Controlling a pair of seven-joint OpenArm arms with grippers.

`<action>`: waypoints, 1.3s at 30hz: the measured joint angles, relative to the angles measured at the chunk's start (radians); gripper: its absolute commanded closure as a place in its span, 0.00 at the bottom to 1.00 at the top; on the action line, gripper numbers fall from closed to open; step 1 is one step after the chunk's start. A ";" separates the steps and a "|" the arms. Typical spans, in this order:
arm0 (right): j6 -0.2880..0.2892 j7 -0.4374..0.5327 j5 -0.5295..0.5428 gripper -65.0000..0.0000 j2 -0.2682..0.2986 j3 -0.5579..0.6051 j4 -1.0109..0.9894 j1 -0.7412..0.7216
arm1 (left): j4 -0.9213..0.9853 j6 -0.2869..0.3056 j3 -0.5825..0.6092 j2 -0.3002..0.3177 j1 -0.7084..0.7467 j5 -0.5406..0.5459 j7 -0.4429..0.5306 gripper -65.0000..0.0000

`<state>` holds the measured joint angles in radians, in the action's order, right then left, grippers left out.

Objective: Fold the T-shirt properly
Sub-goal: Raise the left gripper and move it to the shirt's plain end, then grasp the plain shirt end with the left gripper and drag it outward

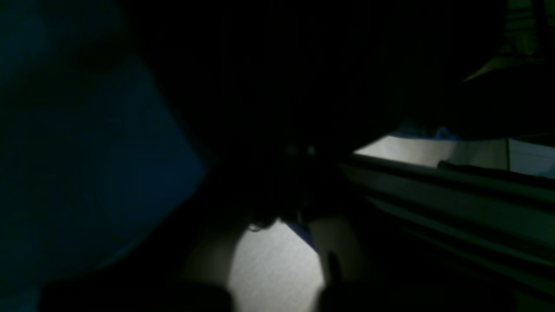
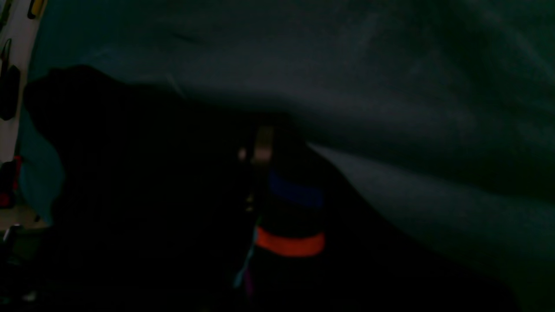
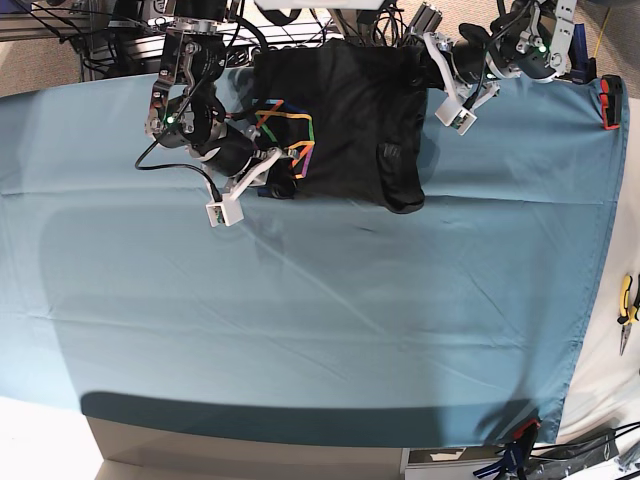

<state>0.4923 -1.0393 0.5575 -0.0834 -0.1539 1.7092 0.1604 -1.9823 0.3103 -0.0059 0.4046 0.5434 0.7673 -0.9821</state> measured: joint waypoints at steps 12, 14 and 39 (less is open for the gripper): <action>0.014 0.000 0.020 1.00 0.000 0.000 0.000 0.000 | -0.173 0.003 -0.015 0.019 0.002 -0.087 -0.037 1.00; 0.029 0.000 0.027 1.00 0.000 0.000 0.000 0.000 | -0.175 0.000 -0.015 0.020 0.002 -0.110 -0.036 1.00; 0.006 0.000 -0.092 1.00 0.031 0.003 0.154 0.092 | -0.077 -0.035 0.004 0.018 -0.216 -0.248 0.016 1.00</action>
<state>0.4980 -1.0389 0.4660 -0.0528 -0.1509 1.8629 0.2520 -2.0594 0.2756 -0.0021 0.4225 0.3279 0.5194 -0.9661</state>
